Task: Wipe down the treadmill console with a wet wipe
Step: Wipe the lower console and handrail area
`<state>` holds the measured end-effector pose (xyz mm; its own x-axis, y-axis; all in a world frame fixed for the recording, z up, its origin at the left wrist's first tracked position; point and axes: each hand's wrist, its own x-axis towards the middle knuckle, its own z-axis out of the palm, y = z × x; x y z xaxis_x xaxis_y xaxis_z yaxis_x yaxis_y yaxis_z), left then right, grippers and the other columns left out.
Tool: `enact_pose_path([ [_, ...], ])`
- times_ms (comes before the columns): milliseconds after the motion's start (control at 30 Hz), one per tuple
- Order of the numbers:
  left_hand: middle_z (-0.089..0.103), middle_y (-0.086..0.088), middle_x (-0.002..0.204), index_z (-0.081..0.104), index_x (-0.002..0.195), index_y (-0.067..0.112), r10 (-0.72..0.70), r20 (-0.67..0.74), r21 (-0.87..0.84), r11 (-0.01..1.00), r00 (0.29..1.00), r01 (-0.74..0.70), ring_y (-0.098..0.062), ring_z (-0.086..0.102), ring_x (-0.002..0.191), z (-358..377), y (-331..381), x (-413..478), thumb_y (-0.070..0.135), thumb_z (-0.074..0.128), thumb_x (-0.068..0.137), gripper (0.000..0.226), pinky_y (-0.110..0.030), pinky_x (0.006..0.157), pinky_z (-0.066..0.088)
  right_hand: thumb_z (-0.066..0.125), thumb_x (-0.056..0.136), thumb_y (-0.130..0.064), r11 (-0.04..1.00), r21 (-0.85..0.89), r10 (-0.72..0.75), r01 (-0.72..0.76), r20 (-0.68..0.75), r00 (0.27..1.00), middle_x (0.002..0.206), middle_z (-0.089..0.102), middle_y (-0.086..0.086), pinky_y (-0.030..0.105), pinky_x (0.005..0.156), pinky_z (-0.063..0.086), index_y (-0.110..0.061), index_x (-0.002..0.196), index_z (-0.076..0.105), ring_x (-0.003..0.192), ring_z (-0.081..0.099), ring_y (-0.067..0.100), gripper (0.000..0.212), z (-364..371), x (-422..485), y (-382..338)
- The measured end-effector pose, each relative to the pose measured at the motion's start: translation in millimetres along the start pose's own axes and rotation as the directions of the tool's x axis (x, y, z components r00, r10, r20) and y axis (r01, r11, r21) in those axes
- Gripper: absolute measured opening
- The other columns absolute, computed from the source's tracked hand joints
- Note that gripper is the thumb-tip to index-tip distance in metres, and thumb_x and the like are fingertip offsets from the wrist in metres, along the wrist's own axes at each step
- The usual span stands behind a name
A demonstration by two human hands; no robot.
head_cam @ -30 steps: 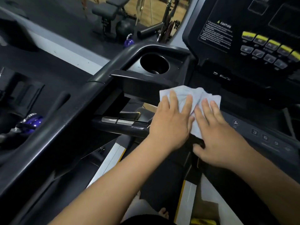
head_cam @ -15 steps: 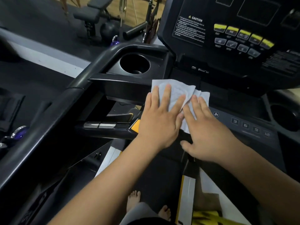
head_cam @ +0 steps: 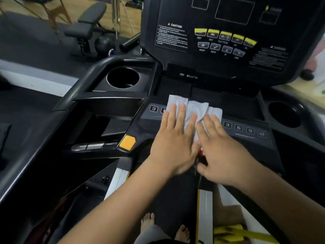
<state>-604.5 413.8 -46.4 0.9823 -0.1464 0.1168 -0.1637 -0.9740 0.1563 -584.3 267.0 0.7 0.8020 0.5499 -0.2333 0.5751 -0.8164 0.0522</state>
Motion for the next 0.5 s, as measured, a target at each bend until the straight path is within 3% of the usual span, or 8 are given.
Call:
enact_pose_path([
  [167, -0.001, -0.028, 0.160, 0.013, 0.156, 0.014, 0.082, -0.017, -0.043, 0.996, 0.996, -0.083, -0.041, -0.009, 0.148, 8, 28, -43, 0.062, 0.018, 0.097, 0.075, -0.053, 0.119, 0.003, 0.055, 0.080, -0.053, 0.999, 0.044, 0.014, -0.011, -0.064, 0.998, 0.159, -0.018, 0.009, 0.037, 0.115, 0.014, -0.015, 0.153, -0.001, 0.144, -0.023, 0.027, 0.100, 25, -46, 17],
  [267, -0.017, -0.028, 0.157, -0.007, 0.154, 0.013, 0.099, 0.075, 0.017, 0.995, 0.992, -0.100, -0.039, -0.022, 0.145, -2, 44, -11, 0.063, 0.006, 0.095, 0.078, -0.050, 0.120, -0.007, 0.050, 0.087, -0.048, 0.992, 0.090, 0.086, -0.084, -0.018, 0.996, 0.155, -0.032, 0.007, 0.032, 0.115, 0.008, -0.018, 0.150, -0.017, 0.141, -0.031, 0.023, 0.097, 18, -35, 36],
  [367, -0.026, -0.026, 0.155, -0.017, 0.151, 0.010, 0.130, 0.129, 0.042, 0.990, 0.983, -0.136, -0.037, -0.029, 0.143, -10, 58, 15, 0.063, 0.000, 0.092, 0.082, -0.049, 0.120, -0.010, 0.051, 0.087, -0.043, 0.988, 0.098, 0.127, -0.122, -0.043, 0.991, 0.155, -0.034, 0.007, 0.032, 0.115, 0.002, -0.017, 0.149, -0.022, 0.140, -0.032, 0.023, 0.100, 11, -30, 49],
  [433, -0.023, -0.026, 0.156, -0.013, 0.153, 0.008, 0.165, 0.106, 0.001, 0.986, 0.981, -0.166, -0.037, -0.027, 0.144, -1, 65, 6, 0.064, 0.002, 0.094, 0.083, -0.049, 0.120, -0.008, 0.053, 0.086, -0.044, 0.983, 0.114, 0.148, -0.144, -0.029, 0.989, 0.155, -0.034, 0.008, 0.031, 0.114, 0.005, -0.016, 0.149, -0.022, 0.141, -0.032, 0.024, 0.102, 19, -48, 48],
  [500, -0.009, -0.027, 0.159, 0.001, 0.154, 0.002, 0.219, 0.062, 0.005, 0.975, 0.974, -0.220, -0.039, -0.014, 0.148, 12, 72, -12, 0.061, 0.014, 0.098, 0.082, -0.052, 0.121, 0.000, 0.064, 0.077, -0.049, 0.986, 0.073, 0.154, -0.149, -0.069, 0.986, 0.160, -0.015, 0.014, 0.032, 0.108, 0.016, -0.011, 0.153, -0.004, 0.147, -0.014, 0.028, 0.108, 34, -72, 45],
])
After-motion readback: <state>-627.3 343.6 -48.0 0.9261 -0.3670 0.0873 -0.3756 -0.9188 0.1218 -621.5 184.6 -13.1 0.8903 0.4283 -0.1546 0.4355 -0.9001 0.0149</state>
